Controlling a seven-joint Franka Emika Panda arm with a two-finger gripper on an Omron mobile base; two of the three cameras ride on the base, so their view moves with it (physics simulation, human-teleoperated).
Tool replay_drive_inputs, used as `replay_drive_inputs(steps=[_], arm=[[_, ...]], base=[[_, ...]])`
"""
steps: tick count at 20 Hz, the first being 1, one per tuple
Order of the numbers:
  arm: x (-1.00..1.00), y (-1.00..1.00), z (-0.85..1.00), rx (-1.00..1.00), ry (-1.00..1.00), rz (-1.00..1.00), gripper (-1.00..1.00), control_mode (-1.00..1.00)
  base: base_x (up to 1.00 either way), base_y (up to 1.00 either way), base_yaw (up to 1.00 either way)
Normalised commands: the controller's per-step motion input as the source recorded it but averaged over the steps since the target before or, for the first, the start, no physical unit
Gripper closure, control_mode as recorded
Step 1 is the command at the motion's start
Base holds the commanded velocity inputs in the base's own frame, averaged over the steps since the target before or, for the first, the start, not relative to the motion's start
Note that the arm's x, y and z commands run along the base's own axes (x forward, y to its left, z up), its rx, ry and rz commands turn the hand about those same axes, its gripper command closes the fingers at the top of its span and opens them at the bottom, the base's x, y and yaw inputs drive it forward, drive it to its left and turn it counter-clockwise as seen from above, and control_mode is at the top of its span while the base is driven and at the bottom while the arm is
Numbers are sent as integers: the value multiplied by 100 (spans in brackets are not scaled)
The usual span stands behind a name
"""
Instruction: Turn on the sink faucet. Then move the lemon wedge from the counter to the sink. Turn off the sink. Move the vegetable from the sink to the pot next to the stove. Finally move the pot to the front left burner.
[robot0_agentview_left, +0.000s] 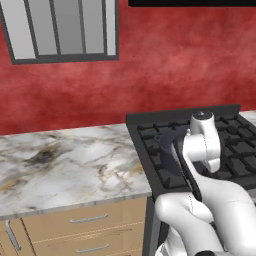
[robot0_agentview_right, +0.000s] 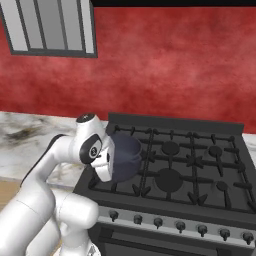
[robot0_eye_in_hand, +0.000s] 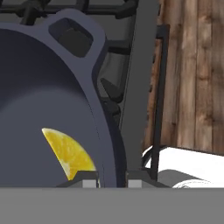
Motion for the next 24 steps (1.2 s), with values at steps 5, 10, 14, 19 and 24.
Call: replay_drive_inputs(steps=[5, 10, 14, 19, 24], arm=[[16, -9, -19, 1, 4, 0, 100, -100], [4, 0, -20, 0, 2, 1, 100, -100], [0, 0, -23, 0, 3, 1, 100, -100], [0, 0, -25, 0, 3, 1, 100, -100], [0, 0, -25, 0, 4, 1, 100, -100]], base=[[0, 0, 0], [0, 0, 0], [0, 0, 0], [0, 0, 0], [0, 0, 0]])
